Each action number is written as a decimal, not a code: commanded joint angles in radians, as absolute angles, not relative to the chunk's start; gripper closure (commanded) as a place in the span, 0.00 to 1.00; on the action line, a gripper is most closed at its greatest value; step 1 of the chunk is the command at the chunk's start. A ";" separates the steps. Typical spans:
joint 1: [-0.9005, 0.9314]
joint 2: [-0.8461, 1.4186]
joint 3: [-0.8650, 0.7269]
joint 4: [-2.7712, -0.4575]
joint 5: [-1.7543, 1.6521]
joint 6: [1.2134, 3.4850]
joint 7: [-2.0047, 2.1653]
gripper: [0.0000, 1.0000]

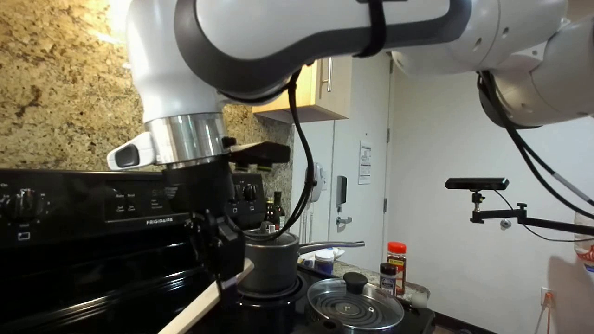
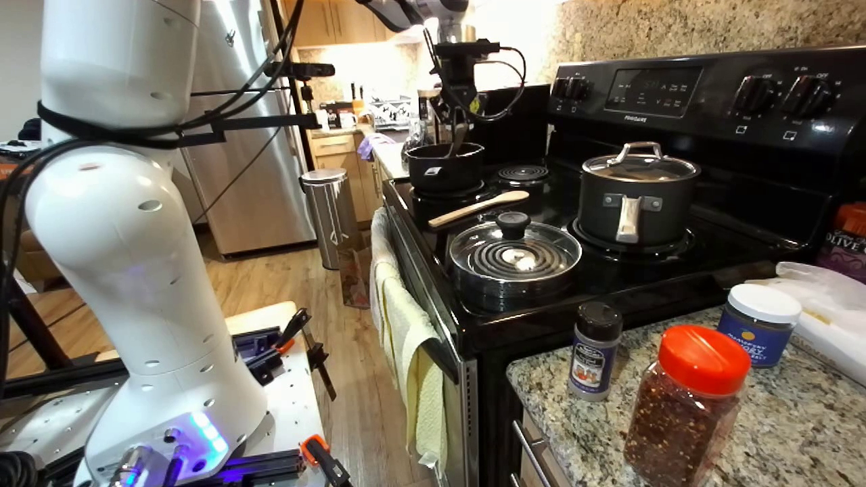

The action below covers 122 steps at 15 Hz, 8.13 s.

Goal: Remove the cooking stick from the pot, pick up the lid and close the pot

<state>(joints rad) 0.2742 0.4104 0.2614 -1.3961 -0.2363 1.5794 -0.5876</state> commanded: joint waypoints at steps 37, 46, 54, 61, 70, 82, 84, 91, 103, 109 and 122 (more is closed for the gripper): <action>0.091 -0.146 0.095 -2.287 0.194 2.088 -0.074 0.86; 0.124 -0.096 0.110 -2.439 0.285 2.465 -0.036 0.86; 0.131 -0.098 0.113 -2.460 0.296 2.532 -0.022 0.20; 0.117 -0.150 0.110 -2.454 0.222 2.529 0.044 0.00; 0.110 -0.230 0.082 -2.310 0.190 2.420 -0.002 0.00; 0.006 -0.333 -0.077 -2.244 0.187 2.101 -0.042 0.00; -0.006 -0.344 -0.083 -2.274 0.185 2.117 -0.029 0.00; -0.002 -0.315 -0.080 -2.251 0.196 2.123 -0.027 0.00; -0.095 -0.348 -0.029 -2.331 0.027 2.310 0.233 0.00; -0.168 -0.367 -0.047 -2.401 -0.035 2.300 0.292 0.00; -0.122 -0.360 -0.055 -2.543 0.004 2.307 0.214 0.00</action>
<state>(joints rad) -0.1413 -0.3443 -0.0640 -2.5090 -0.0047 2.2928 0.2486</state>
